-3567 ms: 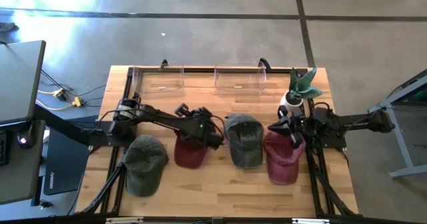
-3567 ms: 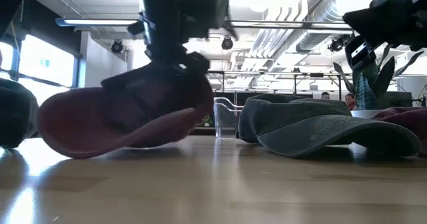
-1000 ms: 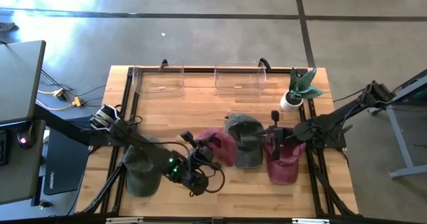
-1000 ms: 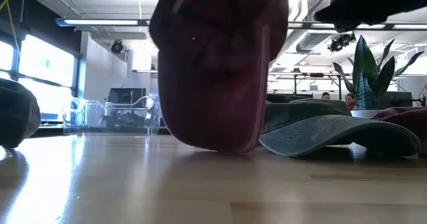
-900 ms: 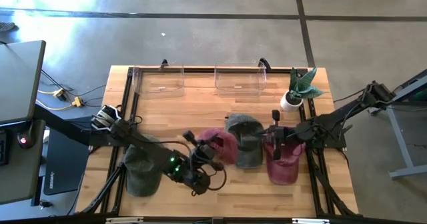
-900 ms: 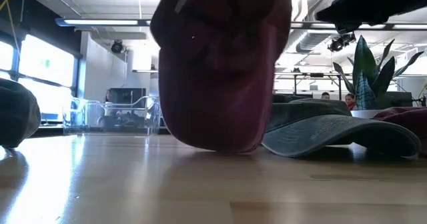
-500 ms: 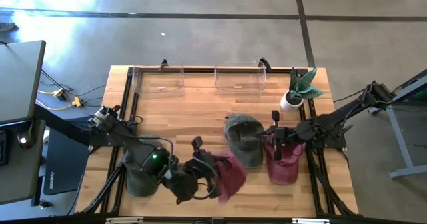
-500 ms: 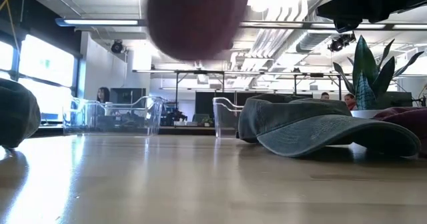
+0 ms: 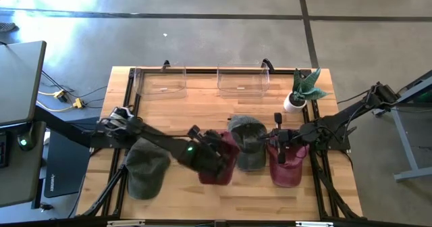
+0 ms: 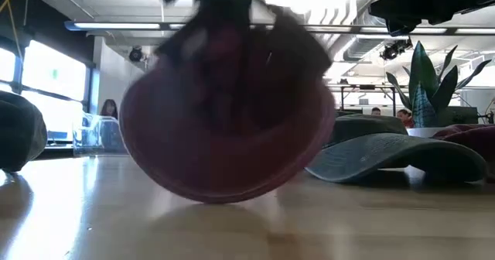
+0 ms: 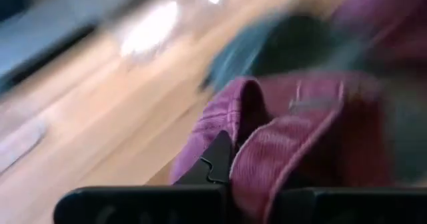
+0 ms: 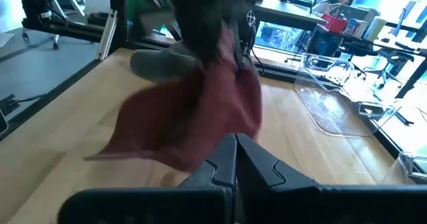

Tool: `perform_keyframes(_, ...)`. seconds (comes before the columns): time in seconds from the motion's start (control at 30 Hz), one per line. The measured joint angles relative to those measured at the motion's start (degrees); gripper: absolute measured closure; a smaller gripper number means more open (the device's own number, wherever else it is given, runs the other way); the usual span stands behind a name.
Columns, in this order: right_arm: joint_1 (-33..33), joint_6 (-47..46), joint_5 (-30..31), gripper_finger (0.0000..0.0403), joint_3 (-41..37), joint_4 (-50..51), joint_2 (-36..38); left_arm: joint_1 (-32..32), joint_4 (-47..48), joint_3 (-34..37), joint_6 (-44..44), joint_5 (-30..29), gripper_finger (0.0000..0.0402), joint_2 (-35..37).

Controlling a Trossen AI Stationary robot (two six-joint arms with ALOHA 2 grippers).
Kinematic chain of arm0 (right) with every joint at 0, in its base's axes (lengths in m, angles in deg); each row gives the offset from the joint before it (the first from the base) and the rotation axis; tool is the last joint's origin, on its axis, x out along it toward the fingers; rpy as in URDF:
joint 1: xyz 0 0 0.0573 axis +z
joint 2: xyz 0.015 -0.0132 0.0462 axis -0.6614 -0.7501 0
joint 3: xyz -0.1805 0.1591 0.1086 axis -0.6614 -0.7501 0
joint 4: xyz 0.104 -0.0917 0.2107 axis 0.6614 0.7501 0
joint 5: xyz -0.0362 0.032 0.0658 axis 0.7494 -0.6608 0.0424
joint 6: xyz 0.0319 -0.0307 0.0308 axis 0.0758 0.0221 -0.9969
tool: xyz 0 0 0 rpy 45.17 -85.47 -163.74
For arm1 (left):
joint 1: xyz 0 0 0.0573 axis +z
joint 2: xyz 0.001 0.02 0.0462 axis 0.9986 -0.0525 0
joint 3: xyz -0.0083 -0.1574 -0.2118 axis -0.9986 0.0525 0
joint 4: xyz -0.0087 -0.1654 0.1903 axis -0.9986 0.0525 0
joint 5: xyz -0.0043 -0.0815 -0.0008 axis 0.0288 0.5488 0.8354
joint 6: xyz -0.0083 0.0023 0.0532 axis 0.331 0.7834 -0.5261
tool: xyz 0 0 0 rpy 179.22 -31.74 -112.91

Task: Pick & Place hat
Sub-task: Put the left red cap into the right transparent bin

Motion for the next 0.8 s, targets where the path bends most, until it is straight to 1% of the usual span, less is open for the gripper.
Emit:
perform_keyframes(0.03, 0.0, 0.0, 0.0, 0.04, 0.0, 0.0, 0.0, 0.9, 1.0, 0.6, 0.0, 1.9, 0.0394, -0.7)
perform_keyframes(0.13, 0.0, 0.0, 0.0, 0.0395, 0.0, 0.0, 0.0, 3.9, -0.1, 0.5, -2.2, 7.1, 0.0377, -4.2)
perform_keyframes(0.2, 0.0, 0.0, -0.1, 0.0394, 0.0, 0.0, 0.0, 4.7, 3.5, 1.0, -2.7, 10.1, 0.0357, -4.9)
perform_keyframes(0.3, 0.0, 0.0, -0.2, 0.0396, 0.0, 0.5, -0.1, 4.5, 2.7, 0.4, -3.4, 11.2, 0.0316, -4.7)
perform_keyframes(0.4, 0.0, -0.6, -0.2, 0.04, 0.0, 1.3, -0.1, 3.4, 6.3, 0.6, -3.4, 12.9, 0.0275, -5.3)
perform_keyframes(0.5, 0.0, -2.4, -0.2, 0.0401, 0.0, 2.3, -0.1, 1.0, 10.3, 0.6, -2.3, 13.2, 0.0248, -3.8)
perform_keyframes(0.57, 0.0, -4.3, -0.5, 0.0399, 0.0, 3.1, -0.1, -1.3, 12.3, 0.5, 0.5, 12.2, 0.0241, -2.5)
perform_keyframes(0.63, 0.0, -4.9, -0.5, 0.0391, 0.0, 2.5, -0.6, -3.8, 16.0, 0.5, 3.7, 9.6, 0.024, -1.6)
perform_keyframes(0.73, -0.2, -4.5, -0.1, 0.0365, 0.2, -0.3, -3.0, -7.0, 19.6, 0.5, 9.1, 3.0, 0.0239, -1.2)
perform_keyframes(0.8, -1.2, -3.6, 1.2, 0.0338, 1.7, -0.9, -6.5, -9.0, 22.6, 0.5, 14.2, -1.3, 0.0239, -1.4)
